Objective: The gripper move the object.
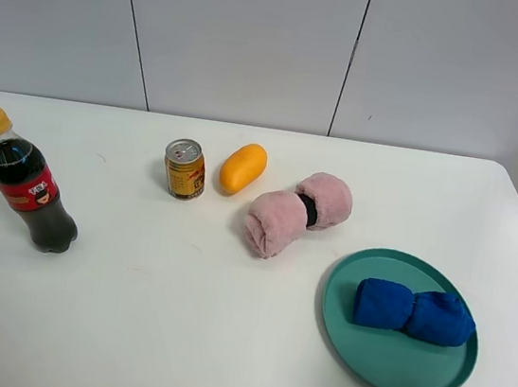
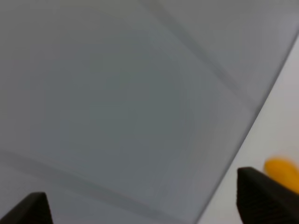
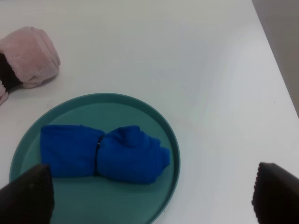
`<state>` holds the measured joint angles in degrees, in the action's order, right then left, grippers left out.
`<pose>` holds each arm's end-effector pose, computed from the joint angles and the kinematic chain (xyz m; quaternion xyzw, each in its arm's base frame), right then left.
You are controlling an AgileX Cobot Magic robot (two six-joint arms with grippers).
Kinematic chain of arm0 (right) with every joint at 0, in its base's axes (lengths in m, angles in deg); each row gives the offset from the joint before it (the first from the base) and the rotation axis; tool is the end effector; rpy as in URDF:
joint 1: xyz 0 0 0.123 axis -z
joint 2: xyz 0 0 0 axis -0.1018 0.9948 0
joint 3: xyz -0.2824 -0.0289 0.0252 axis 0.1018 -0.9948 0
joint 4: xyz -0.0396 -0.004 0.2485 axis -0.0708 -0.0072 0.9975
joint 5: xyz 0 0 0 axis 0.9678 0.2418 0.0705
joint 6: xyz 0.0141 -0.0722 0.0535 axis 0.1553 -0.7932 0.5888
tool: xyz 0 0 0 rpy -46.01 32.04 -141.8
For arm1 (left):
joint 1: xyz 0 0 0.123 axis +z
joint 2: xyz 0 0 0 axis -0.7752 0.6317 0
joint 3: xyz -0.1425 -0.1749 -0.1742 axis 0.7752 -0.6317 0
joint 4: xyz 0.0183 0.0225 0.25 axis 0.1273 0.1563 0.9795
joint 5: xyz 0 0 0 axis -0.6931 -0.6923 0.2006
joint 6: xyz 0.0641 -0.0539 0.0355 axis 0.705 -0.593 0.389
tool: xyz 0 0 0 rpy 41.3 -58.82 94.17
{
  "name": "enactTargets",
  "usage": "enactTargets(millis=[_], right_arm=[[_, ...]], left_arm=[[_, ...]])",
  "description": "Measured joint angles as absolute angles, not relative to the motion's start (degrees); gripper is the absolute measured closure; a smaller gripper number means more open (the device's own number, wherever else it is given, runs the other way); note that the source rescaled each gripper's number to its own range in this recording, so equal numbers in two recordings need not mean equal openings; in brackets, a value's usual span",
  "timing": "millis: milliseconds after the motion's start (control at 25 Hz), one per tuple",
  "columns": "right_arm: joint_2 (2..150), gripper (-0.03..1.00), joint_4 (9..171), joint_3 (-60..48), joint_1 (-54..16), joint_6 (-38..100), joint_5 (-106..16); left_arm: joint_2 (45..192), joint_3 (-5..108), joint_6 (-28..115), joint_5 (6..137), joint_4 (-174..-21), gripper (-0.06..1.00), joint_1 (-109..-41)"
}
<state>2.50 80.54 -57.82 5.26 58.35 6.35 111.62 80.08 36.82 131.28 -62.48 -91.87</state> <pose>-0.0053 -0.0018 0.2769 0.0286 0.8521 0.0113 0.5225 0.1402 -0.0819 0.5726 0.4168 0.6692 0.1162 0.6042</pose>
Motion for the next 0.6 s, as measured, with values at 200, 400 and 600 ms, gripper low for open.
enactTargets(millis=[200,400,600], right_arm=[[2.50,-0.03,80.54,-57.82,5.26,58.35,6.35],[2.50,-0.03,80.54,-57.82,5.26,58.35,6.35],[2.50,-0.03,80.54,-57.82,5.26,58.35,6.35]], left_arm=[[97.32,78.01,29.04,136.82,-54.16,0.20,-86.46],[81.52,71.90,23.55,137.09,-54.42,0.17,-82.05],[69.10,59.72,23.25,137.41,-57.24,0.16,-74.09]])
